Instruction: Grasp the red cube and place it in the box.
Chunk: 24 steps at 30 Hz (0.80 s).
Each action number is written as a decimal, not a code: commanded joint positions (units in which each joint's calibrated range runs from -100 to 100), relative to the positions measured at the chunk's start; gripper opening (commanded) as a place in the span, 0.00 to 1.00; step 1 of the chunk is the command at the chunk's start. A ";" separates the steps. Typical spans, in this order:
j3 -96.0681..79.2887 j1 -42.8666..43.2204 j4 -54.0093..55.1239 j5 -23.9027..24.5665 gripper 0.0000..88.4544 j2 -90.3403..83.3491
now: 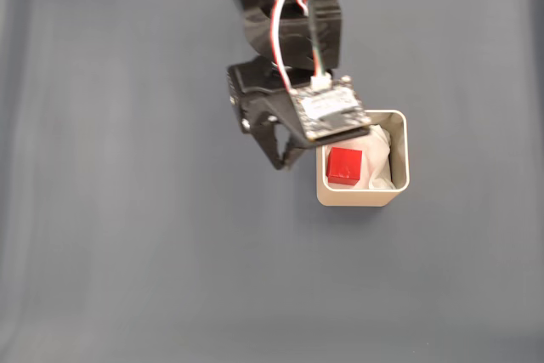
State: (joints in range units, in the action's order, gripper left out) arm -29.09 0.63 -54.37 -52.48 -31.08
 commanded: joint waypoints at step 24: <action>-35.31 -6.79 7.34 3.03 0.00 -30.56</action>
State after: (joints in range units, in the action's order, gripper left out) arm -63.55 -5.62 -47.79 -50.13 -58.39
